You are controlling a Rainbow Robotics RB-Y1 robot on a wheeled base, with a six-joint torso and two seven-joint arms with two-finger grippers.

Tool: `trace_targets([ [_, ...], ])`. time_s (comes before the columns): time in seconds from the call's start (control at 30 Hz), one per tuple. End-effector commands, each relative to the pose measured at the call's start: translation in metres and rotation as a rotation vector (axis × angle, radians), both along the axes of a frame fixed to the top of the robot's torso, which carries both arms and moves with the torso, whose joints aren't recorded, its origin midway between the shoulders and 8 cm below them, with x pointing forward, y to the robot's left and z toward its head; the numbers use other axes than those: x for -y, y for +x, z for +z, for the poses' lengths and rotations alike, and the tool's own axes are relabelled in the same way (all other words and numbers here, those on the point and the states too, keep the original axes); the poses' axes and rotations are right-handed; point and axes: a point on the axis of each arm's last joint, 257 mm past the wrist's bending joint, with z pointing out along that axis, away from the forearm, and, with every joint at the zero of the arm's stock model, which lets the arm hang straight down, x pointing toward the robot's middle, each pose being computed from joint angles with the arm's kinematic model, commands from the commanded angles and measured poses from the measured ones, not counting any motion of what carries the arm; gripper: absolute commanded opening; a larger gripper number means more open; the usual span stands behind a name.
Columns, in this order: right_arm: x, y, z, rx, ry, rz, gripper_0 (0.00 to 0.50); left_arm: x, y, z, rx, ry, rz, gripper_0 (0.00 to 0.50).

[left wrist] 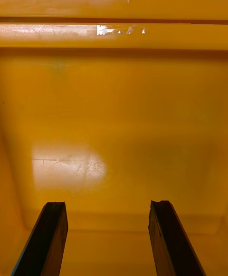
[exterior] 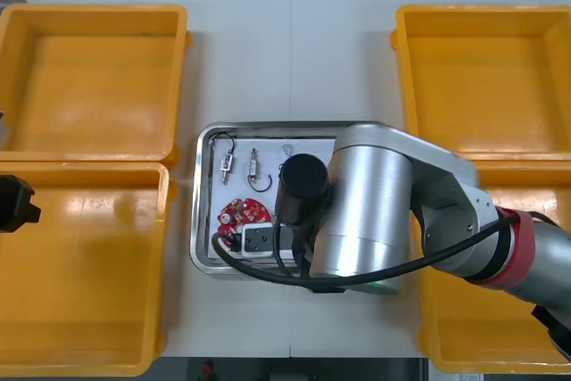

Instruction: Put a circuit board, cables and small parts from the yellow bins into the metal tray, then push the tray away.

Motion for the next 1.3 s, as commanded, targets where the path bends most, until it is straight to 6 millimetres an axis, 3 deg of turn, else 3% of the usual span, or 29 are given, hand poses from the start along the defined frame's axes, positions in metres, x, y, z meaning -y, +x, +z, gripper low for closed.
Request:
trace_targets([
  [0.03,-0.021,-0.005,-0.009,0.038,-0.01,0.063,0.5,-0.015,-0.004,0.014,0.015,0.071,-0.034,0.5],
  [0.47,-0.026,-0.018,-0.044,0.008,-0.027,0.043,0.5,-0.015,-0.004,0.014,0.015,0.071,-0.034,0.5],
  [1.03,-0.028,-0.01,-0.069,0.043,-0.047,0.025,0.5,-0.015,-0.004,0.014,0.015,0.071,-0.034,0.5],
  [1.13,-0.027,-0.009,-0.07,0.046,-0.051,0.022,0.395,-0.015,-0.004,0.014,0.015,0.071,-0.034,0.5],
  [1.2,-0.027,-0.009,-0.069,0.049,-0.051,0.021,0.206,-0.015,-0.004,0.014,0.015,0.071,-0.034,0.5],
  [1.3,-0.026,-0.007,-0.068,0.058,-0.051,0.017,0.035,-0.015,-0.004,0.014,0.015,0.071,-0.034,0.5],
])
